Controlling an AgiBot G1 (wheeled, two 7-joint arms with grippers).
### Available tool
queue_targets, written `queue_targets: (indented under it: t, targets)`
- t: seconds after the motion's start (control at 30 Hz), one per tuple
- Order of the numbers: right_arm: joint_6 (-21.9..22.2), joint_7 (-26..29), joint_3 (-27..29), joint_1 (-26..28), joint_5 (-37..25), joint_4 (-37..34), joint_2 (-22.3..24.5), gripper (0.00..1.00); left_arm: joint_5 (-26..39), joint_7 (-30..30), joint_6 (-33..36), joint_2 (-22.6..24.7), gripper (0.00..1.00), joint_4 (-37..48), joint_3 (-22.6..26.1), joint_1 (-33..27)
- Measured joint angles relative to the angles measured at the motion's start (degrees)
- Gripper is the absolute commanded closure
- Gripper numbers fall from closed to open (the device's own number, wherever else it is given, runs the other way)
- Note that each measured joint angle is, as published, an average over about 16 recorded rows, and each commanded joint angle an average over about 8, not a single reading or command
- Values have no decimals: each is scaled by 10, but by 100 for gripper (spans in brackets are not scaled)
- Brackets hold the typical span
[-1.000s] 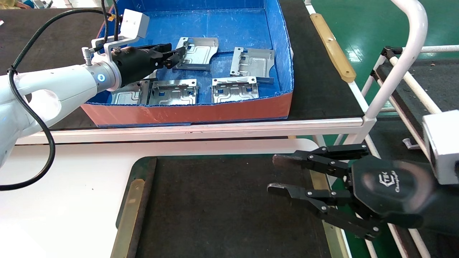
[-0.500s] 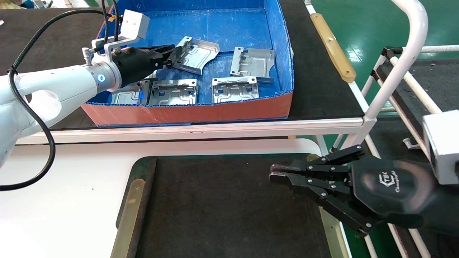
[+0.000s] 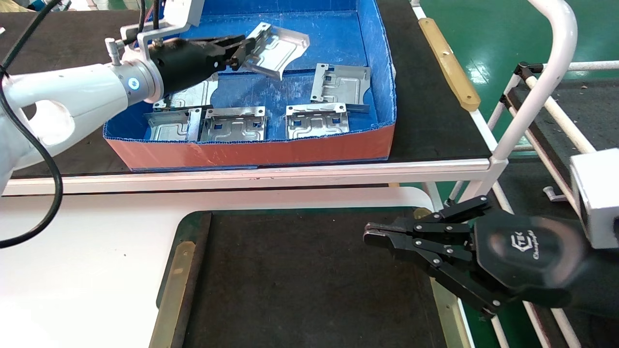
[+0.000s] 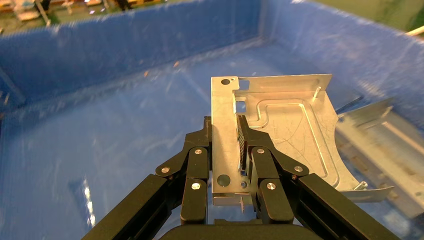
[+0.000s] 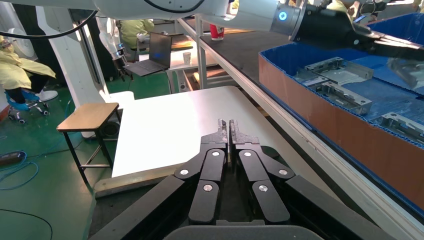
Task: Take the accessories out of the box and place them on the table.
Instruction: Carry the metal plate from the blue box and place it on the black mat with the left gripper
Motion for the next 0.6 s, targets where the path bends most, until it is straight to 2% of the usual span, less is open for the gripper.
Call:
queue_targets:
  t: [0.6]
  targets:
    - [0,0,0,0,0,0,0,0,13,-16,210,-41,100,-38,19,-20]
